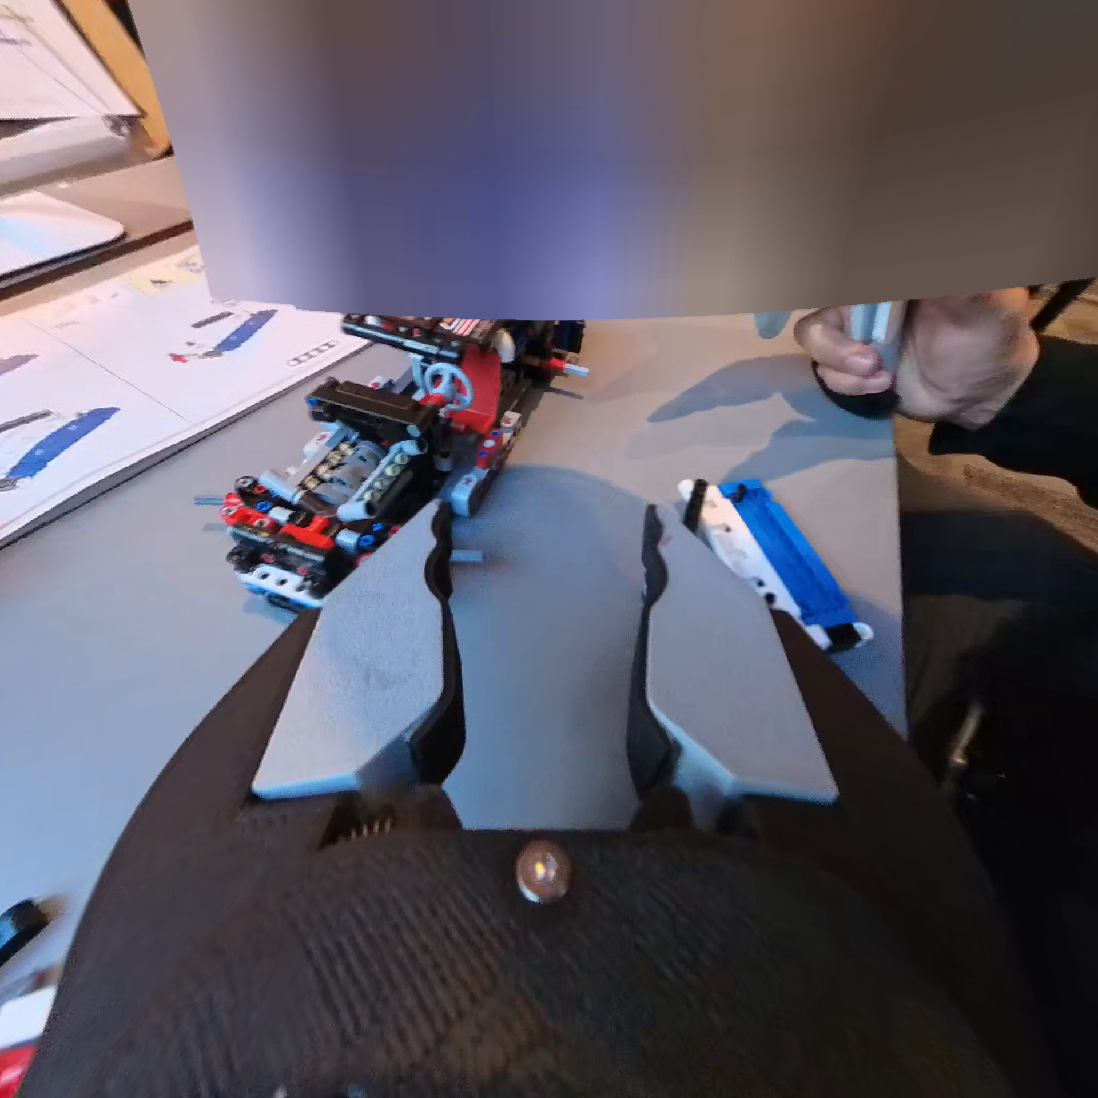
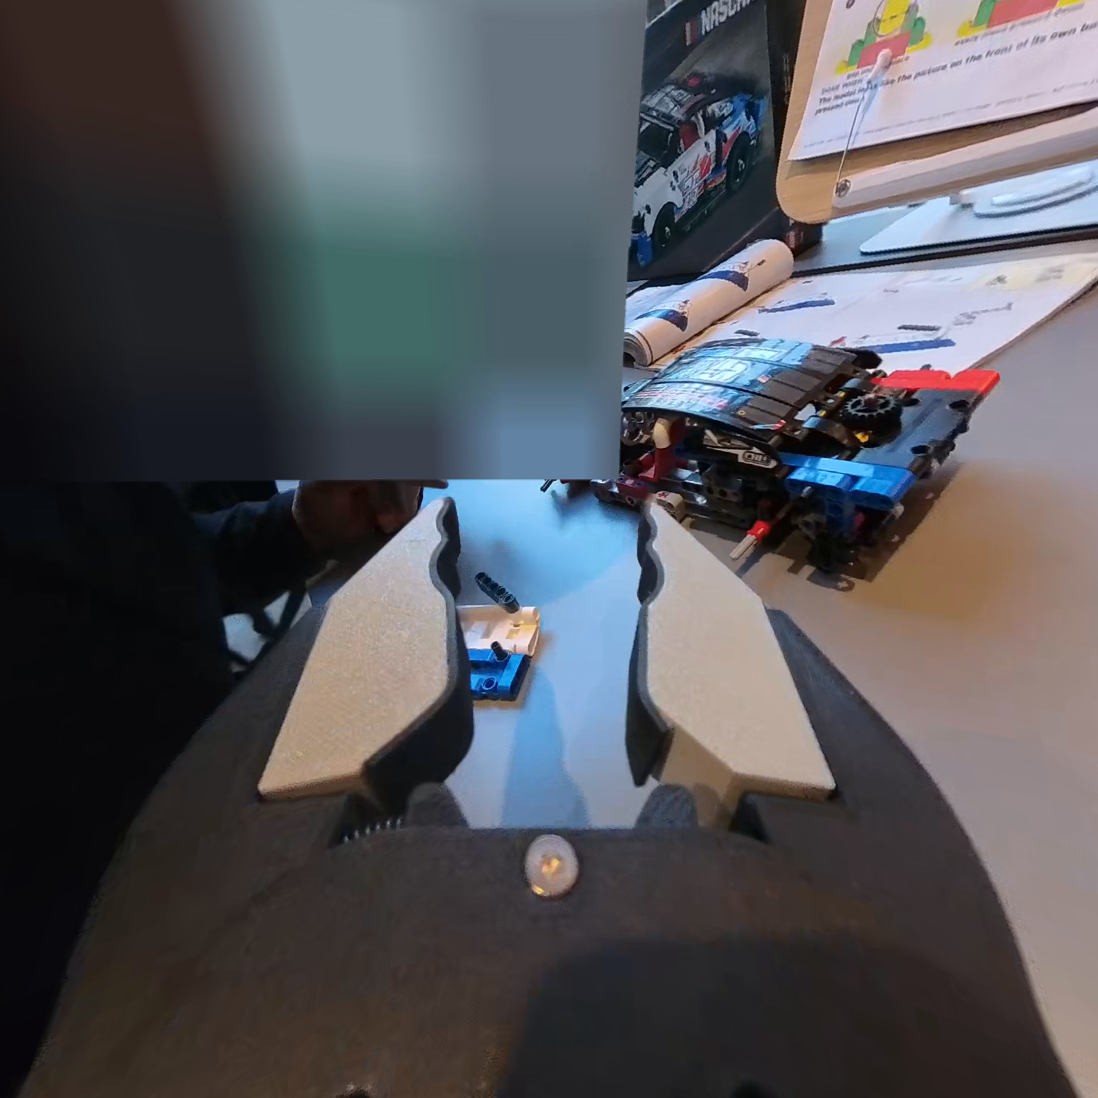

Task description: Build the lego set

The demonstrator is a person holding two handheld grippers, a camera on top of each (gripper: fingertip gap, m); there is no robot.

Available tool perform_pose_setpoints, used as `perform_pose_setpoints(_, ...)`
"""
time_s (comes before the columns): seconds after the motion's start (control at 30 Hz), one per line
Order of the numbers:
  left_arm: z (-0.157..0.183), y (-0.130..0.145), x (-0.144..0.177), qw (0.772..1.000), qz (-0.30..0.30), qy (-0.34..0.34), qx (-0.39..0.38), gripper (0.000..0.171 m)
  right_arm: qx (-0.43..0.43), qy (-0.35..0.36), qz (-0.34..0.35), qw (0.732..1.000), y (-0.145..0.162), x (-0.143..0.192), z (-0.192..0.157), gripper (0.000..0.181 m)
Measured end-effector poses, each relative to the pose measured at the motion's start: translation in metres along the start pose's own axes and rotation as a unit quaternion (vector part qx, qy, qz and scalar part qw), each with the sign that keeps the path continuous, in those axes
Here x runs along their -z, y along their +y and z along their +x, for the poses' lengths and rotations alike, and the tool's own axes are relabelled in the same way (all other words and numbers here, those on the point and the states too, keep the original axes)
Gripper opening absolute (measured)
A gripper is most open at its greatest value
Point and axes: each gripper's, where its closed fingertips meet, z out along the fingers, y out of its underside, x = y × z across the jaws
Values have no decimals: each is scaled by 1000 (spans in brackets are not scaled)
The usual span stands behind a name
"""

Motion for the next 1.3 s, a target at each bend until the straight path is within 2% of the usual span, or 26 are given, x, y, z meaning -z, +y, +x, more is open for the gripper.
perform_pose_setpoints(0.13,-3,-9,7,999,36,20,22,53,-72,-33,22,997,-11,-10,18,62)
perform_pose_setpoints(0.23,-5,-15,14,998,64,-5,6,53,-55,-41,-14,998,-3,-19,14,62)
perform_pose_setpoints(0.27,-2,-16,15,998,69,-4,-5,50,-34,-30,-7,999,-5,-18,12,61)
perform_pose_setpoints(0.33,3,-10,16,999,53,1,-10,54,-3,-19,6,1000,-8,-16,8,56)
perform_pose_setpoints(0.5,6,-8,30,998,62,-8,1,54,2,-40,-52,998,7,-30,1,56)
perform_pose_setpoints(0.83,16,9,54,999,37,-36,11,55,64,-44,-49,996,5,-52,-9,50)
perform_pose_setpoints(1.0,18,12,56,999,34,-37,18,54,90,-50,-74,992,13,-58,-16,48)
perform_pose_setpoints(1.3,17,17,51,998,10,-55,6,52,112,-44,-77,990,16,-57,-21,44)
